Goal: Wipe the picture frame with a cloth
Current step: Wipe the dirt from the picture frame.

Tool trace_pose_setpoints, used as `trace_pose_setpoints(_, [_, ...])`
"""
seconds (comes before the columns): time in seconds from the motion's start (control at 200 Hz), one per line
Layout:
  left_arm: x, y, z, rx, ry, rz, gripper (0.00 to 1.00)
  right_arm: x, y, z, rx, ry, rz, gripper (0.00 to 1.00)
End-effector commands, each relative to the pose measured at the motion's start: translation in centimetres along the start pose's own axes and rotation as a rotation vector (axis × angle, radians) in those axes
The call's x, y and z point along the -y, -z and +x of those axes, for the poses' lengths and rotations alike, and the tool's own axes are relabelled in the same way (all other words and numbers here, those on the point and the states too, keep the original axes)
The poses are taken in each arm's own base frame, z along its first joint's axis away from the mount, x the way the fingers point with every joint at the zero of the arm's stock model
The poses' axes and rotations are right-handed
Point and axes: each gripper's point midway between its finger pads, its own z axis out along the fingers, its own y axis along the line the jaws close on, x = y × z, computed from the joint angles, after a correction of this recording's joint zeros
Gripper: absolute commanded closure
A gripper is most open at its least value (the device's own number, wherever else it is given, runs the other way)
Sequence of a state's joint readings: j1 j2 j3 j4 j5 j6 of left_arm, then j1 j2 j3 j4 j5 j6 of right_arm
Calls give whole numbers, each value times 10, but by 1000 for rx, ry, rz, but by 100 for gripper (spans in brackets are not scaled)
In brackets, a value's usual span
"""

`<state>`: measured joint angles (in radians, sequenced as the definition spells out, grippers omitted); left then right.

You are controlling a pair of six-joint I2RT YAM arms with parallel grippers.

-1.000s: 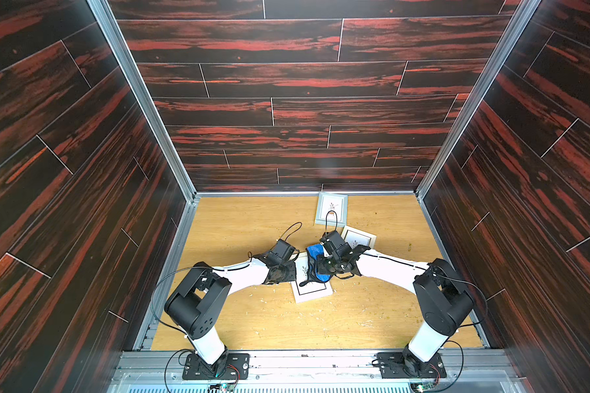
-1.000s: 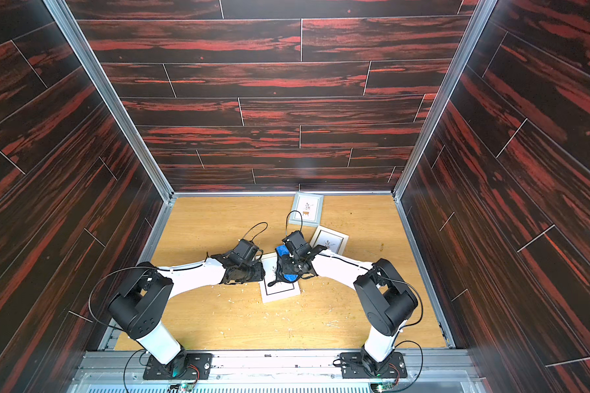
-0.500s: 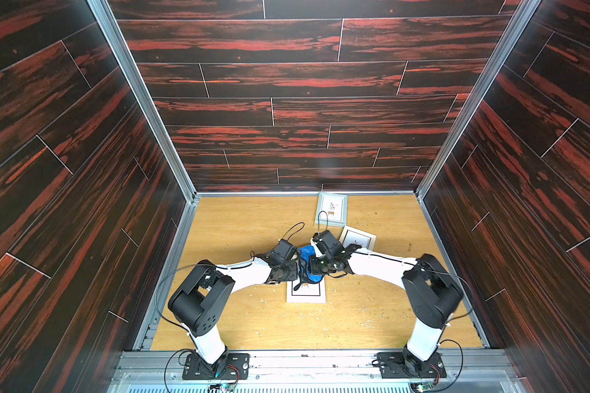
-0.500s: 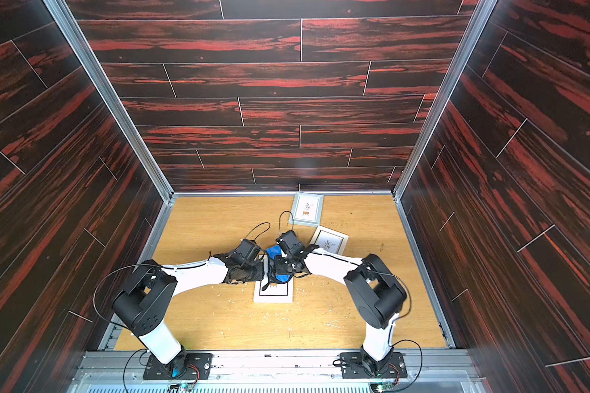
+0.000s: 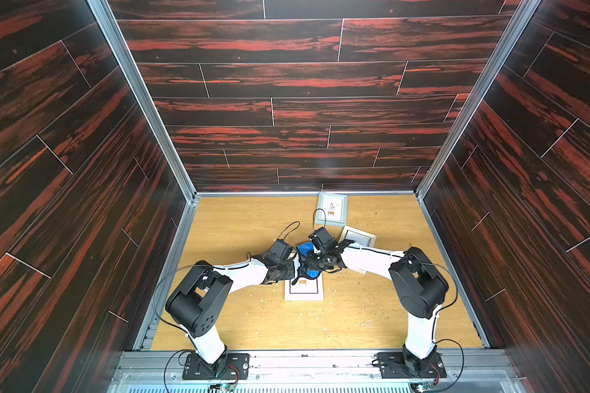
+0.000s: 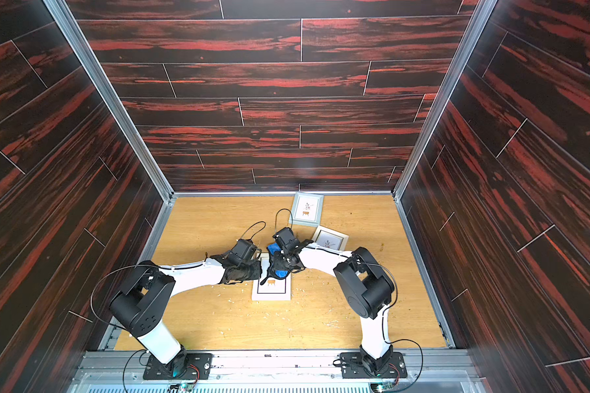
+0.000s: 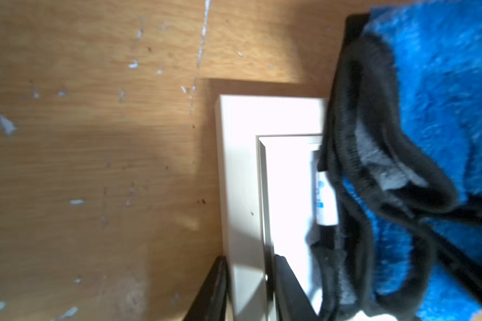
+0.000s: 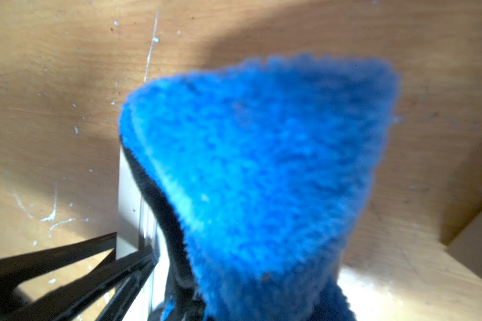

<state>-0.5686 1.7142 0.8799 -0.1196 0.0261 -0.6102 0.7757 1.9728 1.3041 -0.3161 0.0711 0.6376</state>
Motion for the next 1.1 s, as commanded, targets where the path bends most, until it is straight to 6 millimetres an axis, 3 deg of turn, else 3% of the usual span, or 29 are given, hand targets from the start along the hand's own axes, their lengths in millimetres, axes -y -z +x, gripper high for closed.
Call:
trace_pose_setpoints(0.0, [-29,-4,18,-53,31,-92,73,-32,-26,17,-74,39,-23,100])
trace_pose_setpoints(0.055, [-31,-2,18,-47,39,-96,73,-42,-27,12,-73,36,-46,100])
trace_pose_setpoints(0.105, [-34,-1,18,-42,45,-101,73,-38,-24,4,-54,26,-30,100])
trace_pose_setpoints(0.266, [-44,-1,19,-39,67,-115,73,33,-10,-11,-14,-79,82,100])
trace_pose_setpoints(0.336, [-47,0,17,-32,76,-119,73,49,-4,-9,0,-83,108,100])
trace_pose_setpoints(0.496, [-55,0,10,-23,97,-145,73,20,1,15,-48,-1,67,100])
trace_pose_setpoints(0.656, [-67,0,6,-12,108,-181,73,18,17,69,-122,63,-18,100])
trace_pose_setpoints(0.767, [-68,-2,3,-10,98,-176,73,17,28,88,-144,77,-53,100])
trace_pose_setpoints(0.857, [-67,-2,2,-8,105,-168,73,20,22,68,-101,109,6,100])
trace_pose_setpoints(0.987, [-66,2,1,-5,112,-166,73,22,12,-2,34,117,95,100])
trace_pose_setpoints(1.092, [-69,7,1,-3,107,-183,73,10,8,-18,30,106,45,100])
